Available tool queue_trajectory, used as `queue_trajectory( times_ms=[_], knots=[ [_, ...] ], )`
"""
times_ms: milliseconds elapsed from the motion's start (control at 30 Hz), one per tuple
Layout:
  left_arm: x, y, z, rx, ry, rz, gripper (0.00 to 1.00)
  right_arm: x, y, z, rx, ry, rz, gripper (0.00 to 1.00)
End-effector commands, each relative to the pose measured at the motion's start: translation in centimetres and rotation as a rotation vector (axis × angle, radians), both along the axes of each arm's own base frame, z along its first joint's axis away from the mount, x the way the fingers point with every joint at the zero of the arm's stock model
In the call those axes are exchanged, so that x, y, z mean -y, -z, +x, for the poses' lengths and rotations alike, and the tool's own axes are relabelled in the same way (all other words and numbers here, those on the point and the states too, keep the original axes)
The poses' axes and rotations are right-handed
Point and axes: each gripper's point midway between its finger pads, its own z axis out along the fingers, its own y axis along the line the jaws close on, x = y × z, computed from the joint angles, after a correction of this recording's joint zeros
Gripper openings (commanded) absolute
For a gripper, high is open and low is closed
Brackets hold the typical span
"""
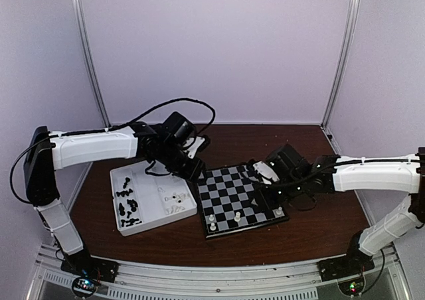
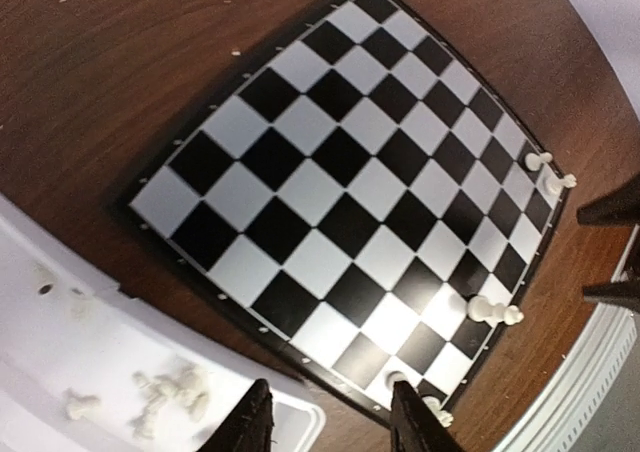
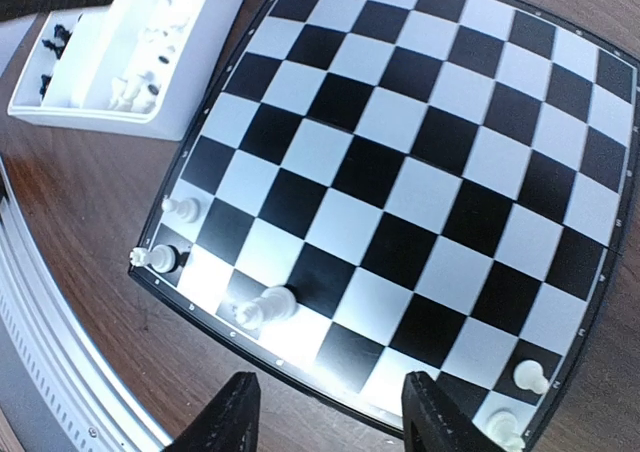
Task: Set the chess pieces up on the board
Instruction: Move the chess piece to the chessboard.
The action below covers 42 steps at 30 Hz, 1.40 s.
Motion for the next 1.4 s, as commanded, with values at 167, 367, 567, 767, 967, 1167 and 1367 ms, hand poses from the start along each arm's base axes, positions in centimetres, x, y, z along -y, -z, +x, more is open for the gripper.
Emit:
queue_trajectory(
  times_ms=[167, 367, 567, 767, 967, 1167, 1367],
  knots=[
    [-6.6, -0.6, 2.9, 0.097, -0.171, 0.081, 0.4, -4.4, 0.7, -1.1, 0.048, -0.11, -0.114, 0.52],
    [-8.4, -0.3, 3.3, 0.112, -0.22, 0.114, 0.4, -5.7, 2.2, -1.6, 0.06, -0.14, -0.195, 0.51],
    [-9.2, 0.2, 3.2, 0.115, -0.233, 0.138, 0.4, -5.1, 2.6, -0.7, 0.107, -0.095, -0.283, 0.49],
    [-9.7, 0.5, 3.2, 0.117, -0.239, 0.158, 0.4, -4.9, 3.0, -0.4, 0.114, -0.084, -0.309, 0.48],
    [-10.0, 1.1, 3.1, 0.101, -0.242, 0.173, 0.39, -5.2, 3.7, -0.5, 0.1, -0.093, -0.317, 0.41],
    [-10.4, 1.7, 3.1, 0.088, -0.245, 0.185, 0.39, -5.4, 4.0, -0.5, 0.094, -0.1, -0.319, 0.34],
    [-10.3, 2.4, 2.9, 0.069, -0.24, 0.193, 0.39, -5.4, 3.9, -0.6, 0.091, -0.102, -0.318, 0.22]
  ],
)
